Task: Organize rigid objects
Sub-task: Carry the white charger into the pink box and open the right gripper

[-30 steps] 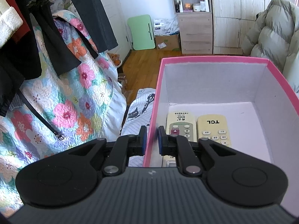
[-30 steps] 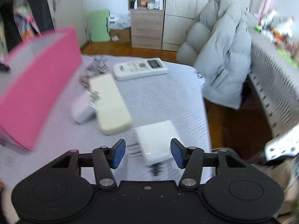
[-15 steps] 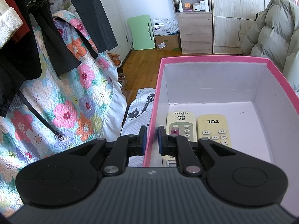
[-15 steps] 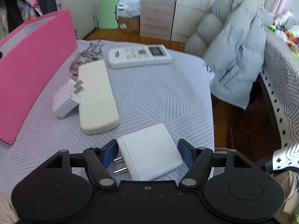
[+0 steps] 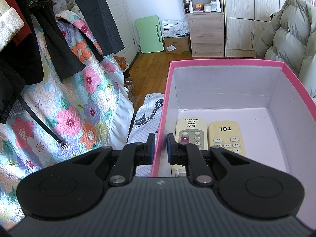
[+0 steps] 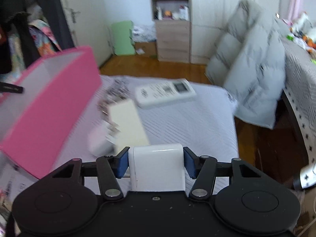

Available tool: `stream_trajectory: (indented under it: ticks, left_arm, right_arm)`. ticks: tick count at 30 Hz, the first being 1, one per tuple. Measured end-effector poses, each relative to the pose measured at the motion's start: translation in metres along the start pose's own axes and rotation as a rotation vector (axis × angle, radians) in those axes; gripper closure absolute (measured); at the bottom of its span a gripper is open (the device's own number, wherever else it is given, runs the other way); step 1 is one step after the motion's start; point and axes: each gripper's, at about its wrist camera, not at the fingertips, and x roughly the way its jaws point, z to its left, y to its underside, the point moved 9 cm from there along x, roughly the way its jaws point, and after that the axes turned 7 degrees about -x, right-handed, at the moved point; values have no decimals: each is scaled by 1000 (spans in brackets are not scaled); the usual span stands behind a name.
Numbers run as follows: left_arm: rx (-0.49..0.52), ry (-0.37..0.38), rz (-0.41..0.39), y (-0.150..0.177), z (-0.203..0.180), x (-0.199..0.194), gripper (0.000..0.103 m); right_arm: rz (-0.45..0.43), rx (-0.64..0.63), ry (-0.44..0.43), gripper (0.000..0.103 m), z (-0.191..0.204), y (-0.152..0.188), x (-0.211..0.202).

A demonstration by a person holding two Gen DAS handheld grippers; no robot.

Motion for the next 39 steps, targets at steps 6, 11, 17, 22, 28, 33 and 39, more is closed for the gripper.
stream_trajectory:
  ticks: [6,11,17,22,28,33,39]
  left_arm:
    - [-1,1,0,0,-1,0,92]
    - [2,0,-1,0,0,0,92]
    - [1,-2,-1,-1,0,1,92]
    - [7,-4,-2,-1,-2,0,92]
    - [10,-1,-5,-2,-2,0,92]
    - [31,-17,-11,-3,-5,0,92]
    - [40,-27,-13,-2,-7,-1,91]
  right_arm:
    - [-123,-88,-146,42,59,-54,-39]
    - [-167,-225,-343,42,127,-100,-63]
    - [-91,-429,-395,42,182,-123,-32]
    - [-27,-572,-321,42,202,-122,12]
    - [4,-703,-353,42,221,-122,39]
    - [100,-808,-360,42,233,-112,58]
    - [177,-859,-323,42,237,-104,80]
